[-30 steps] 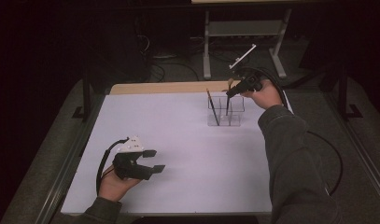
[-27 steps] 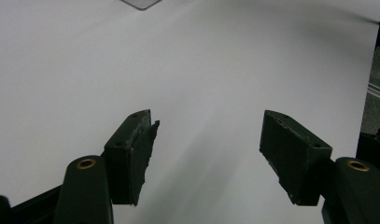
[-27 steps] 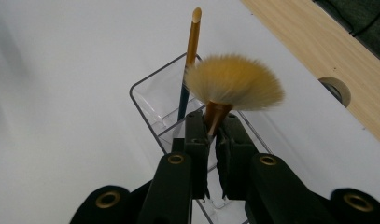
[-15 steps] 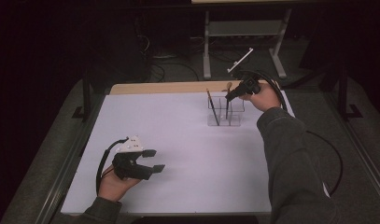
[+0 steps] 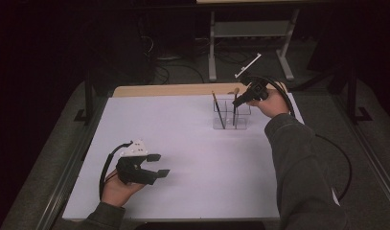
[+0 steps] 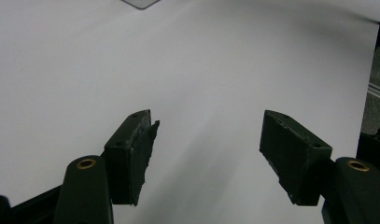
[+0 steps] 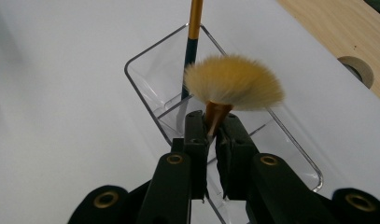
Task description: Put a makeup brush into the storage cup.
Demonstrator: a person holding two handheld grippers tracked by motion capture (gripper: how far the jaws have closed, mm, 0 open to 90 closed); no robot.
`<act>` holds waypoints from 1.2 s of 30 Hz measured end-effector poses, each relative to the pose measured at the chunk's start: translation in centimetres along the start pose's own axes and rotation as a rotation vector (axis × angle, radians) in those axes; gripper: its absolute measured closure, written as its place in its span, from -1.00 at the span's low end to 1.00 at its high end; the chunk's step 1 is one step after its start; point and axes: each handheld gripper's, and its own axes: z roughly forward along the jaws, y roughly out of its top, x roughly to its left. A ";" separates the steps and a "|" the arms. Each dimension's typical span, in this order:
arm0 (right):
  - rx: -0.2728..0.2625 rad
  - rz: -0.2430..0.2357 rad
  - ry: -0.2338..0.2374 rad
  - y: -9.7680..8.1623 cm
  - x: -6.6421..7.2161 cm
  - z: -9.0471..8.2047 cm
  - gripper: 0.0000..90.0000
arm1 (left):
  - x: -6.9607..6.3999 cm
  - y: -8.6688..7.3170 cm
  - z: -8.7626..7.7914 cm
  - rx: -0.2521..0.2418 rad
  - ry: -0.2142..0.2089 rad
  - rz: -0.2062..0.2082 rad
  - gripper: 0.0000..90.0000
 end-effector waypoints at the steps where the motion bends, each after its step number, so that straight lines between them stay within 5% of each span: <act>1: 0.000 -0.002 0.001 0.0 0.0 0.0 0.81 | 0.0 0.0 0.0 -0.001 0.000 -0.002 -0.25; 9: 0.007 0.011 0.000 -0.6 0.0 0.4 0.79 | -0.1 0.0 0.1 -0.002 0.000 0.000 -0.25; 11: -0.004 0.024 0.000 -0.7 0.0 0.4 0.59 | -0.1 0.0 0.2 -0.002 0.000 -0.002 -0.25; 16: -0.010 0.047 0.003 -0.9 -0.1 0.3 0.48 | -0.1 0.0 0.0 0.001 0.001 0.001 -0.26; 36: -0.098 0.061 0.039 -3.1 0.6 -0.4 0.29 | 0.0 0.2 0.2 0.001 -0.008 0.001 -0.27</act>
